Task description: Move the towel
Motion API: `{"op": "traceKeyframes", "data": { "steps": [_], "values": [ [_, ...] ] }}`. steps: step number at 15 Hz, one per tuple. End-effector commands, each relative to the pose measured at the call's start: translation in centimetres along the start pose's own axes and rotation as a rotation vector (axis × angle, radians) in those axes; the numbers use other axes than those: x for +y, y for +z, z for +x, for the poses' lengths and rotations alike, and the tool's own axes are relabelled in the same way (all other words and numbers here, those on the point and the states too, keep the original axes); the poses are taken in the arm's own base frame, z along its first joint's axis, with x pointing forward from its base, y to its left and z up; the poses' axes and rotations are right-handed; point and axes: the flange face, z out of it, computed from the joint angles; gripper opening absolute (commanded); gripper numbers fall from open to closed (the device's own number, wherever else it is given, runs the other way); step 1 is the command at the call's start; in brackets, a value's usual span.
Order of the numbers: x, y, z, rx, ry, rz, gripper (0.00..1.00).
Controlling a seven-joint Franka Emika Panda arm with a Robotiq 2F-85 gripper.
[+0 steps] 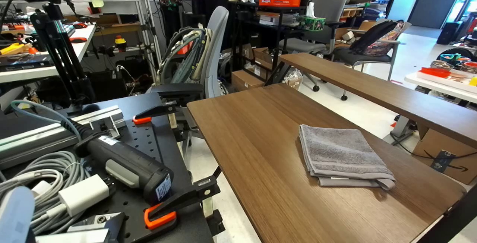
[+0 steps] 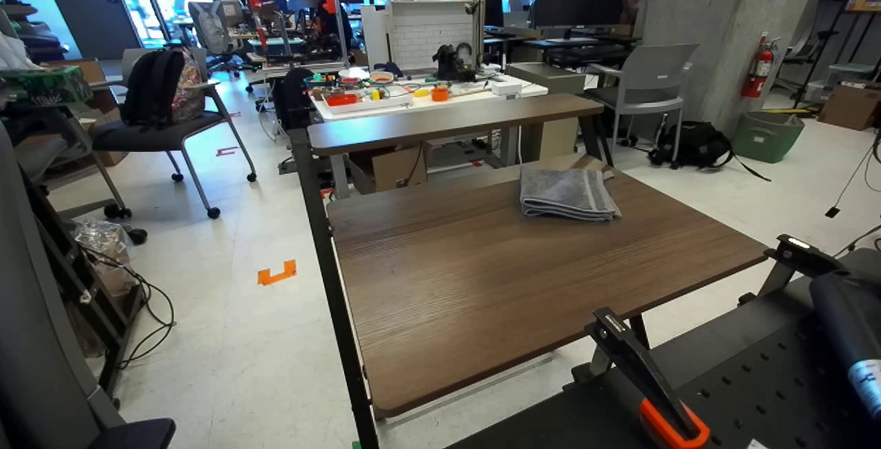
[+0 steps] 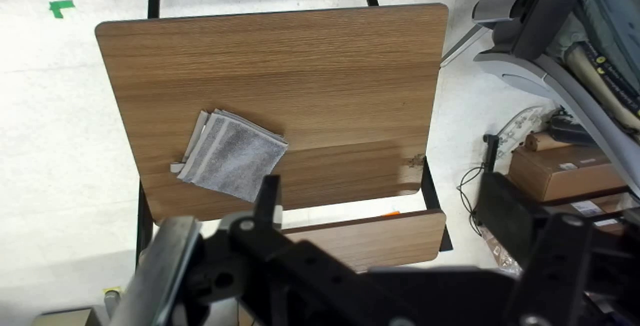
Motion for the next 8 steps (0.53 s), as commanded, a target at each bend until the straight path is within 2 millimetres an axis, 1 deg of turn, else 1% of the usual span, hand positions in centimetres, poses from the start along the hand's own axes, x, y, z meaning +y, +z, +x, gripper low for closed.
{"op": "traceKeyframes", "data": {
  "steps": [1, 3, 5, 6, 8],
  "values": [
    [-0.2, 0.7, 0.6, 0.045, 0.032, 0.009, 1.0],
    [-0.7, 1.5, 1.9, 0.107, 0.056, 0.028, 1.0],
    [-1.6, 2.8, 3.7, 0.163, 0.091, 0.043, 1.0],
    [-2.1, 3.5, 4.7, 0.183, 0.099, 0.046, 1.0],
    [-2.9, 5.7, 6.9, 0.189, 0.115, 0.037, 1.0]
  ]
}}
